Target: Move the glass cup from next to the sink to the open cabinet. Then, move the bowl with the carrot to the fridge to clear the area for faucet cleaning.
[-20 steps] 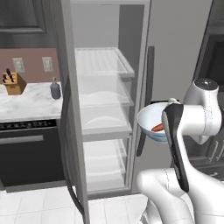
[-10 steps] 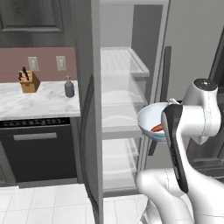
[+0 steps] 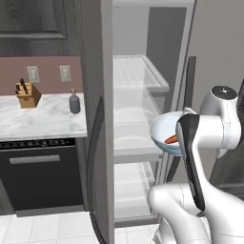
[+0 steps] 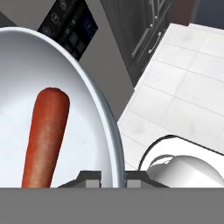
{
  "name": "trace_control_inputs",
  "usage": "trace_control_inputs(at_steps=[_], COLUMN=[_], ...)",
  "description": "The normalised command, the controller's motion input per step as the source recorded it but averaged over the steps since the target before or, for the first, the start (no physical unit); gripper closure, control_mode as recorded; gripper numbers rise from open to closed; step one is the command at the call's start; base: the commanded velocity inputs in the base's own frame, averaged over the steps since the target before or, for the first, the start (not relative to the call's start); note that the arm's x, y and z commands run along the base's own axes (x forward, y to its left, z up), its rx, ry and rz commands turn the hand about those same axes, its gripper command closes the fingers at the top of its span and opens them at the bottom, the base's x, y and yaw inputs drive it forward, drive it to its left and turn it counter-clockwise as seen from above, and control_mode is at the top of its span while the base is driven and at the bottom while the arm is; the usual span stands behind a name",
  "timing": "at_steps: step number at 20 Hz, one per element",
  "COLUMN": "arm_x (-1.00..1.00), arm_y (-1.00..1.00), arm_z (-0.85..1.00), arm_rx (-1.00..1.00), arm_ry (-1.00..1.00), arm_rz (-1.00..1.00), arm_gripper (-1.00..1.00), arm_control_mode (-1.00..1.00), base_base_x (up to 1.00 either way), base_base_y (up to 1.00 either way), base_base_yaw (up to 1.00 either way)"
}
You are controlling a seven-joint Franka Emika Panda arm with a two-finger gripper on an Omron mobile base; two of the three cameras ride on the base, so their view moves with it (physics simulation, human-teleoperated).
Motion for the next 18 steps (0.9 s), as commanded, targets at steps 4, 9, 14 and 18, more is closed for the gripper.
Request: trace_control_inputs(at_steps=[4,9,14,18], arm_x=[0.0,0.0,0.0,0.0], arm_y=[0.0,0.0,0.0,0.0], arm_z=[0.0,0.0,0.0,0.0], arm_rx=[0.0,0.0,0.0,0.0], arm_ry=[0.0,0.0,0.0,0.0], arm_rz=[0.0,0.0,0.0,0.0], arm_gripper=[1.0,1.0,1.0,1.0], arm_control_mode=[1.0,1.0,1.0,1.0], base_base_x=[0.39,0.13,0.02,0.22], base_base_y=[0.11,0.28,0.26,0.24], base_base_yaw=[0.0,0.0,0.03,0.03])
